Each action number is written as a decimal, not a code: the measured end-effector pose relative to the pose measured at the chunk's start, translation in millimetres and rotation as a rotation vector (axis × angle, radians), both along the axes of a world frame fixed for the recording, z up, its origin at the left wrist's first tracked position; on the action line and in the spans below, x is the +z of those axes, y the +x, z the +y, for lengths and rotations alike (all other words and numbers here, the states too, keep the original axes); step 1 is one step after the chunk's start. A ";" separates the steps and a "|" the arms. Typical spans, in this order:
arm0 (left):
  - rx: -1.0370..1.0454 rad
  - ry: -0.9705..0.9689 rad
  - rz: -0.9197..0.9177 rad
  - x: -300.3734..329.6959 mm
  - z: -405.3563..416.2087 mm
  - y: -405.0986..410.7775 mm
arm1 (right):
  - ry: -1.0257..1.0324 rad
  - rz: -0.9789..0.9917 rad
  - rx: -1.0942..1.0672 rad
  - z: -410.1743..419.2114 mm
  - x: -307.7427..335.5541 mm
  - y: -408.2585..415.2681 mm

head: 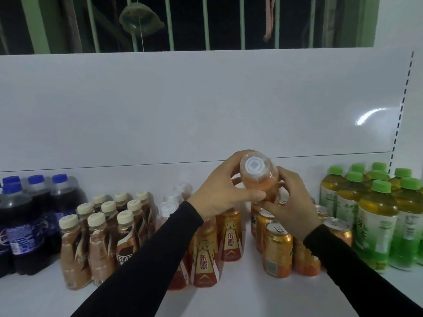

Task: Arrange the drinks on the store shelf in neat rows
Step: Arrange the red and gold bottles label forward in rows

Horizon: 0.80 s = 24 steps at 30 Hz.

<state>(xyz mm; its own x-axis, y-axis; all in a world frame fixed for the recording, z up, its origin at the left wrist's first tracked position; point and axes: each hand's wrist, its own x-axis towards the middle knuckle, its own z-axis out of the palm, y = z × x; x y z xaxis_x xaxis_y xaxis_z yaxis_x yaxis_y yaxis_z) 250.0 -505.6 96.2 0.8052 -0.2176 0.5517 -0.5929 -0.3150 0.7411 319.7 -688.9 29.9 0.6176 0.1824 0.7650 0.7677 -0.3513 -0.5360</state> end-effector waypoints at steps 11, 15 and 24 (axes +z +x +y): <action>0.059 -0.026 -0.070 11.8 9.5 -3.4 | -0.060 -0.057 -0.054 -1.6 -6.0 4.9; 0.099 -0.065 -0.044 31.8 21.3 -2.6 | -0.064 0.003 -0.019 1.0 2.9 1.7; 0.200 0.008 0.009 96.1 45.2 4.4 | -0.039 0.102 0.199 31.0 35.6 6.5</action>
